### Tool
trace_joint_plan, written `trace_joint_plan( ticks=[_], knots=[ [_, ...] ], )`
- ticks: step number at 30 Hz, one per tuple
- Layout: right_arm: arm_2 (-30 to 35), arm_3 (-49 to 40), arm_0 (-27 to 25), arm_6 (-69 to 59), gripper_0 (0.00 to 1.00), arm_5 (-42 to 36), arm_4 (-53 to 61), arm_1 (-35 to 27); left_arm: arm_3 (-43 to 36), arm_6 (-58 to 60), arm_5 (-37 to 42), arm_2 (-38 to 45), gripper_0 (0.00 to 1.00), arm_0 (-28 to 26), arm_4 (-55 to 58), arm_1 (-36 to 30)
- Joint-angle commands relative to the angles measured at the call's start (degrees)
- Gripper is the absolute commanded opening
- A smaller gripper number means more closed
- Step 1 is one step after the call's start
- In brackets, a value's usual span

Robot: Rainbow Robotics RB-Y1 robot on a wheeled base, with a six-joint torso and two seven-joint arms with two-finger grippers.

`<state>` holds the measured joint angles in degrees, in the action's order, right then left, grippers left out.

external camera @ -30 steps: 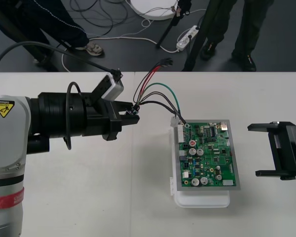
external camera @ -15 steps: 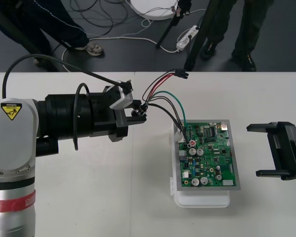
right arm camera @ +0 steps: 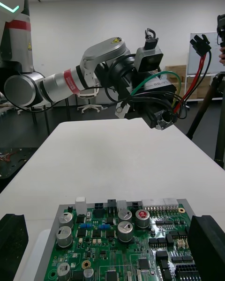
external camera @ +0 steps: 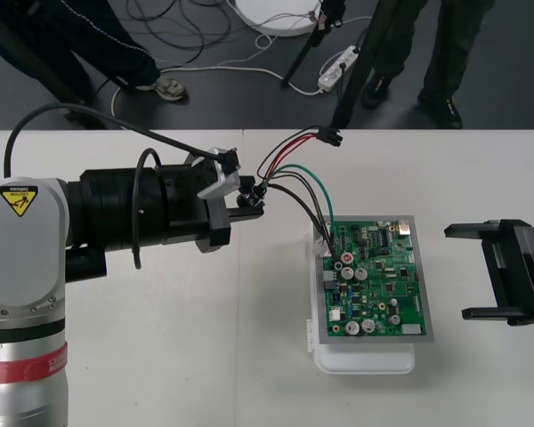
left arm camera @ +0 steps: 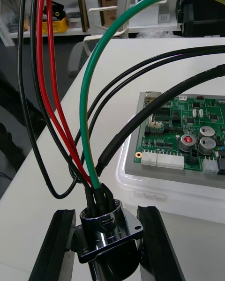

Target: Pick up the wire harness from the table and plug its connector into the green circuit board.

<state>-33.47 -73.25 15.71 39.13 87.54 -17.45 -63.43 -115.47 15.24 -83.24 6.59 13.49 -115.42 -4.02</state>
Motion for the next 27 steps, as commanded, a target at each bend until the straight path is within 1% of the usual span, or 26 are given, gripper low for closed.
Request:
trace_joint_plan(
  ticks=[1, 5, 12, 15, 18, 21, 24, 26, 27],
  knots=[
    [-0.3, -2.3, 1.4, -3.5, 1.0, 1.3, 0.5, -0.1, -2.4, -3.0, 2.1, 1.5, 0.0, -0.7, 1.8, 1.6],
    [-0.3, -3.7, 1.4, -4.8, 1.0, 0.8, 1.3, -0.5, -2.4, -2.9, 2.1, 1.5, 0.0, -0.7, 2.0, 1.6],
    [-0.1, -6.0, 1.4, -11.5, 1.0, -0.3, 2.0, -1.4, -2.4, -2.4, 2.2, 1.9, 0.0, -0.7, 2.0, 1.6],
    [0.8, -7.7, 1.2, -13.9, 1.0, -1.2, 2.3, -2.1, -2.4, -2.1, 2.2, 1.9, 0.0, -0.7, 1.7, 1.6],
    [3.0, -10.2, 0.1, -16.5, 1.0, -3.4, 2.5, -2.6, -2.4, -1.7, 2.6, 2.0, 0.0, -0.7, 1.6, 1.6],
    [5.9, -14.0, -2.1, -18.8, 1.0, -6.4, 2.5, -3.1, -2.4, -1.3, 3.1, 2.1, 0.0, -0.7, 1.3, 1.6],
    [9.7, -18.9, -5.4, -21.3, 1.0, -10.2, 2.4, -3.6, -2.3, -0.9, 3.5, 2.1, 0.0, -0.7, 0.5, 1.6],
    [12.8, -22.8, -8.8, -23.1, 1.0, -13.5, 2.3, -3.8, -2.3, -0.7, 3.9, 2.0, 0.0, -0.7, -0.3, 1.6],
    [13.5, -23.6, -9.5, -23.5, 1.0, -14.2, 2.3, -3.8, -2.3, -0.7, 4.0, 2.0, 0.0, -0.7, -0.5, 1.6]
  ],
)
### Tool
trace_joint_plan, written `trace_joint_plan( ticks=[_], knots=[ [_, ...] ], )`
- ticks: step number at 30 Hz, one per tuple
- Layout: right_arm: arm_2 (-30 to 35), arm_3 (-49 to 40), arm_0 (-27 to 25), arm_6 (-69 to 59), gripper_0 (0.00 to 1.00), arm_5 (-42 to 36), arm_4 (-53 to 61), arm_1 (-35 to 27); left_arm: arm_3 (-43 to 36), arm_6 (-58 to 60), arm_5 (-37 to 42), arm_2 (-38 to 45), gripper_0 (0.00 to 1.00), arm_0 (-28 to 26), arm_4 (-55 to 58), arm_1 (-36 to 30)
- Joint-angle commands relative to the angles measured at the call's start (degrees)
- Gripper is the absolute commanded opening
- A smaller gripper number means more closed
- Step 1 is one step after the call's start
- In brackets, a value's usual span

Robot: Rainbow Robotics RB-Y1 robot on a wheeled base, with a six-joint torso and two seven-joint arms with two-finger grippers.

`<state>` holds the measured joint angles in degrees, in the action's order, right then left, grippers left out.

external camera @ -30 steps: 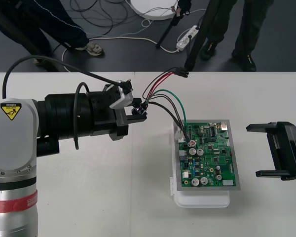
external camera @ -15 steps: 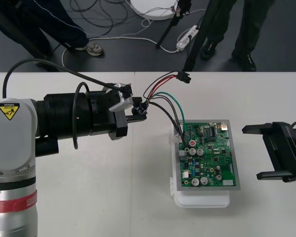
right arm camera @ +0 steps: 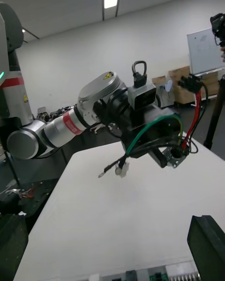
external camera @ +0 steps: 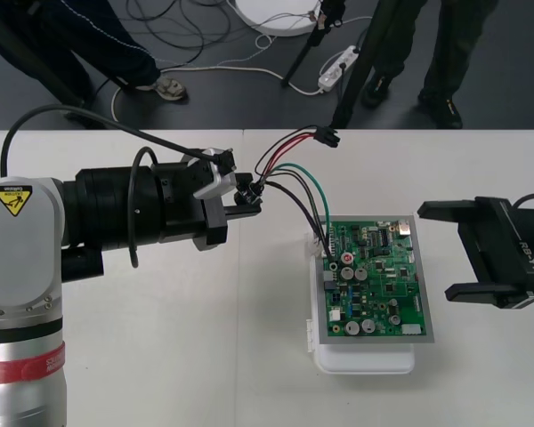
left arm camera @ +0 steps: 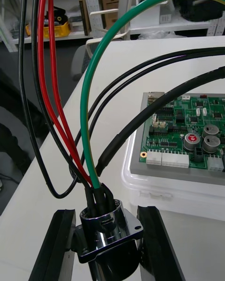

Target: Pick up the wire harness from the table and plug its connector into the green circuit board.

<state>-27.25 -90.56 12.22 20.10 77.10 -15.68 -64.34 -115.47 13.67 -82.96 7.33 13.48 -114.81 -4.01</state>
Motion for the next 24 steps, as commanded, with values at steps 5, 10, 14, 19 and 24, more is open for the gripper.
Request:
trace_joint_plan(
  ticks=[5, 10, 14, 19, 24],
  knots=[
    [12.7, -12.8, -11.1, -8.9, 1.0, -9.5, -0.6, -2.9, -2.3, 1.5, 4.9, 1.0, 0.0, -0.7, -2.7, 1.6],
    [16.3, -17.7, -14.4, -12.1, 1.0, -13.6, -1.1, -2.9, -2.3, 2.2, 5.5, 0.4, 0.0, -0.7, -4.1, 1.6],
    [17.3, -20.9, -16.1, -14.3, 1.0, -17.2, -1.1, -2.7, -2.3, 2.6, 6.3, 0.0, 0.0, -0.7, -4.8, 1.6],
    [18.3, -27.0, -18.4, -15.2, 1.0, -25.3, -1.1, -2.5, -2.3, 3.3, 6.7, -0.1, 0.0, -0.7, -4.8, 1.6],
    [18.3, -32.3, -19.6, -16.1, 1.0, -34.2, -1.1, -2.1, -2.3, 3.9, 7.4, -0.2, 0.0, -0.7, -4.8, 1.6]
  ],
)
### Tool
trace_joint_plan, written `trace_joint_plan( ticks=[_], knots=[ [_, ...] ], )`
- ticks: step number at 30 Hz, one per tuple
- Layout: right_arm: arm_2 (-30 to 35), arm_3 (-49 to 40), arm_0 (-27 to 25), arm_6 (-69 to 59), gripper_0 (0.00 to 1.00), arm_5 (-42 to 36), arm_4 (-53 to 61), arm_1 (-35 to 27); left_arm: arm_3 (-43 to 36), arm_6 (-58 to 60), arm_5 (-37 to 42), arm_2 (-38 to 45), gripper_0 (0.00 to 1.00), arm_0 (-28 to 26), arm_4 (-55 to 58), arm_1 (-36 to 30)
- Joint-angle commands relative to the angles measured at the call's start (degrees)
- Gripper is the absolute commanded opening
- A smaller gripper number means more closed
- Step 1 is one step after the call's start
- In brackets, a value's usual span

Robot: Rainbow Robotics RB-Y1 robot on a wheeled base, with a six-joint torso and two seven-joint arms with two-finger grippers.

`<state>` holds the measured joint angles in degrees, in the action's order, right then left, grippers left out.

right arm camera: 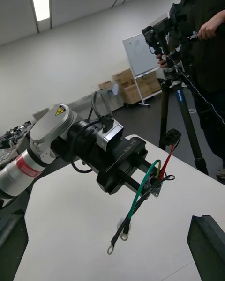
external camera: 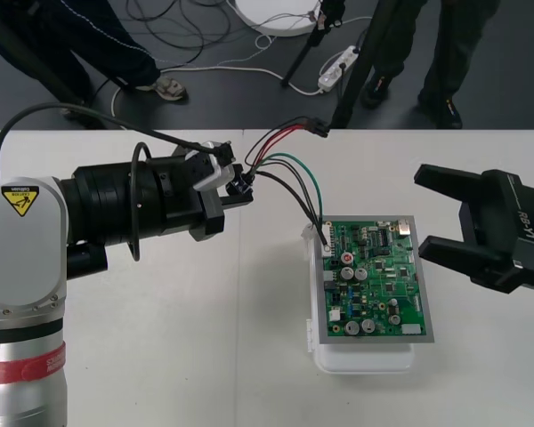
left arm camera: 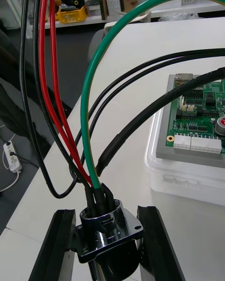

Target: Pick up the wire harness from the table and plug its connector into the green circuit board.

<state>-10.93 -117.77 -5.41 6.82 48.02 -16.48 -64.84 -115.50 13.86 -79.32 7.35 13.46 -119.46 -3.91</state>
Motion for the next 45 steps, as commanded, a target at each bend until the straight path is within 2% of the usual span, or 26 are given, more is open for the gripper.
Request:
trace_joint_plan(
  ticks=[1, 12, 21, 31, 37, 41, 45],
  knots=[
    [2.0, -6.2, -2.1, -3.1, 1.0, -7.3, -0.3, -1.5, -2.3, 3.9, 3.8, -0.3, 0.0, -0.7, -0.2, 1.5],
    [2.1, -16.0, -2.6, -15.3, 1.0, -23.4, -5.4, -1.5, -2.3, 5.6, 5.6, -1.7, 0.0, -0.7, -1.4, 1.5],
    [2.1, -20.5, -2.6, -24.9, 1.0, -31.1, -8.8, -1.6, -2.3, 6.6, 7.3, -3.2, 0.0, -0.7, -1.4, 1.5],
    [2.1, -20.9, -1.8, -32.0, 1.0, -33.2, -10.9, -2.0, -2.3, 7.1, 7.4, -3.9, 0.0, -0.7, -1.1, 1.5],
    [-0.1, -20.7, 1.5, -32.2, 1.0, -33.2, -12.3, -2.0, -2.3, 7.2, 7.4, -4.1, 0.0, -0.8, -0.9, 1.5],
    [-3.4, -18.6, 6.2, -32.7, 1.0, -33.2, -15.6, -0.6, -2.3, 7.5, 7.6, -4.4, 0.0, -0.7, -0.9, 1.5],
    [-5.7, -17.4, 8.6, -33.0, 1.0, -33.6, -15.6, 0.2, -2.3, 7.7, 7.6, -4.5, 0.0, -0.7, -0.9, 1.5]
  ],
)
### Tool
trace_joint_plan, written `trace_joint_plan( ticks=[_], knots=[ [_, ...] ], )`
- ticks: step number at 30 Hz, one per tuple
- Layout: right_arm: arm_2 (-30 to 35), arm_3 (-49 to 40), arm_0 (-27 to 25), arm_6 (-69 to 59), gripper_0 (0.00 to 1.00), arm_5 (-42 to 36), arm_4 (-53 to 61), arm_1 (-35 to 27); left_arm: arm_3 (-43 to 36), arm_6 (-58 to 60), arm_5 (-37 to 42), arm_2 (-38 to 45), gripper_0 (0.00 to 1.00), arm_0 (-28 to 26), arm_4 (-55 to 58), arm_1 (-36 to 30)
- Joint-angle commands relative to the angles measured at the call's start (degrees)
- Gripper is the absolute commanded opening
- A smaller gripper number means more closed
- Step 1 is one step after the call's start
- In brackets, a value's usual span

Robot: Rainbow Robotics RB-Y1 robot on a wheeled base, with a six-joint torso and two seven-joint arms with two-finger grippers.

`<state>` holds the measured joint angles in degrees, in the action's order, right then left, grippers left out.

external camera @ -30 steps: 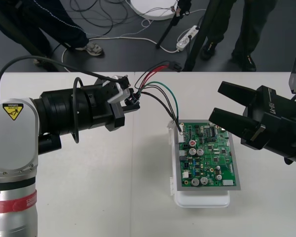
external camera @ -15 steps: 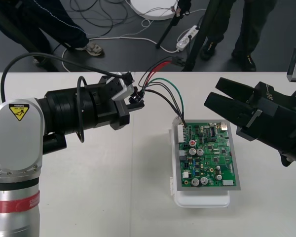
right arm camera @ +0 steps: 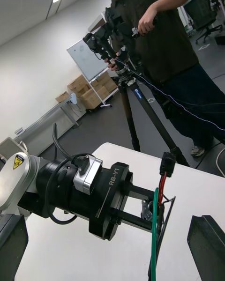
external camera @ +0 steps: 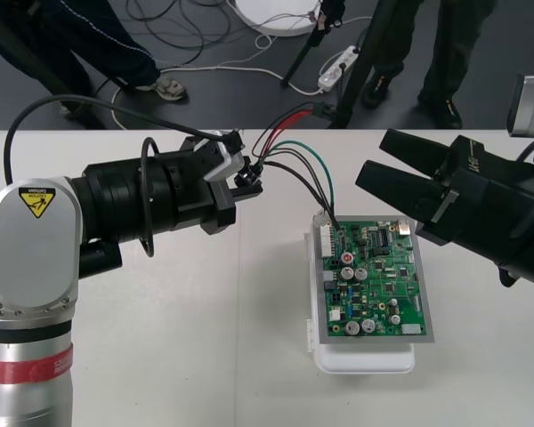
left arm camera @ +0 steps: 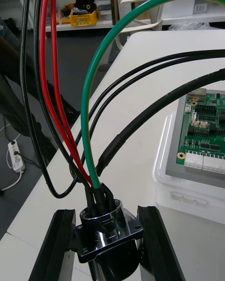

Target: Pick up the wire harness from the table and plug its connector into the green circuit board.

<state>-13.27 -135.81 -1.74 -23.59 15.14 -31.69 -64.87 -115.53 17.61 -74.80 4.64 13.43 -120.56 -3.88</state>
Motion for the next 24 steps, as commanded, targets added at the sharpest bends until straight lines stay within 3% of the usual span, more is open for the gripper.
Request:
trace_joint_plan(
  ticks=[1, 11, 24],
  knots=[
    [-4.0, 0.8, 5.5, -2.7, 1.0, -1.6, -0.4, 0.2, -2.2, 4.0, 3.1, -1.9, 0.0, -0.7, 0.2, 1.5],
    [-13.5, 0.5, 13.5, -3.2, 1.0, -13.2, -0.3, 0.7, -2.2, 4.5, 3.2, -2.1, 0.0, -0.7, 0.2, 1.5],
    [-17.1, 1.4, 18.0, -3.6, 1.0, -16.7, 0.4, 0.7, -2.2, 5.1, 3.2, -2.4, 0.0, -0.8, -0.6, 1.5]
  ],
)
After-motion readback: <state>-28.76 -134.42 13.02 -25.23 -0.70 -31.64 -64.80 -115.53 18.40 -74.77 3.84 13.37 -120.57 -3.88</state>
